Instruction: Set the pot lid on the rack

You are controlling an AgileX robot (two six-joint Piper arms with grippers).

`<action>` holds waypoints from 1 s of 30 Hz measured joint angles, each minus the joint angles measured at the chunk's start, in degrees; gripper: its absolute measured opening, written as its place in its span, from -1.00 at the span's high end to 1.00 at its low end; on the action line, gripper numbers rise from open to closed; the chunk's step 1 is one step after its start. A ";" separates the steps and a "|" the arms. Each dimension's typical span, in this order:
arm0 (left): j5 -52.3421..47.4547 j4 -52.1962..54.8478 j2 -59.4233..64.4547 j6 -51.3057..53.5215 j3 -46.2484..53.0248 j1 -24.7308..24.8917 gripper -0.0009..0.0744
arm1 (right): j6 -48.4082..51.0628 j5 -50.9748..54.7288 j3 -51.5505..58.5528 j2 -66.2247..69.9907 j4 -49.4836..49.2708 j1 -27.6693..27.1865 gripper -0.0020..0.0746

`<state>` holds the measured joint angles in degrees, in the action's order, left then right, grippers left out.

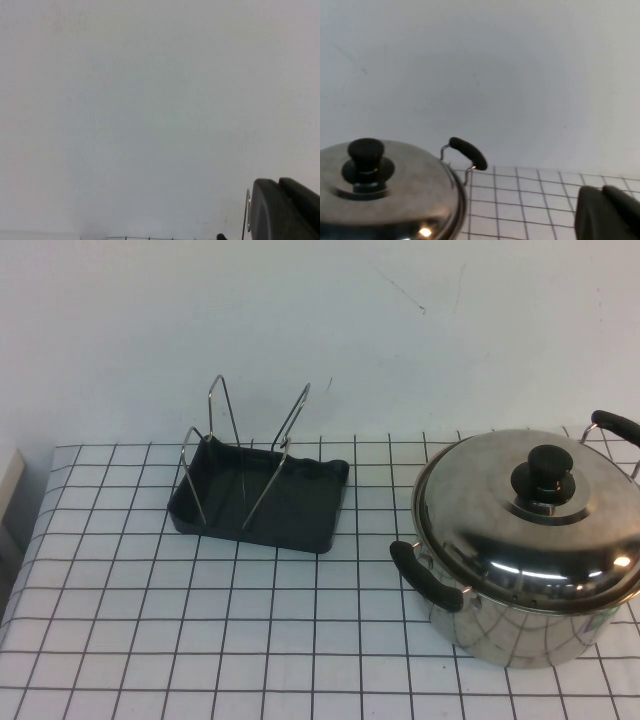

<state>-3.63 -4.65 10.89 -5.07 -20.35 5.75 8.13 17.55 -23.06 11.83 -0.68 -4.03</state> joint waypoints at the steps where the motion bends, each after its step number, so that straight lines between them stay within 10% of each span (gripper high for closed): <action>1: -0.36 0.00 2.30 0.00 -1.08 0.00 0.98 | 4.16 0.42 -1.18 2.24 -3.67 0.00 0.95; 20: 19.11 7.68 29.58 -9.63 -2.05 0.00 0.98 | 107.80 4.62 -8.20 39.38 -94.70 0.32 0.92; 30: 33.23 37.43 36.87 -37.73 -2.05 0.00 0.98 | 114.27 18.98 -14.79 58.26 -96.38 0.32 -0.60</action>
<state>29.60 32.77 47.76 -42.80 -22.40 5.75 122.40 36.53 -37.85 70.09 -97.06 -3.71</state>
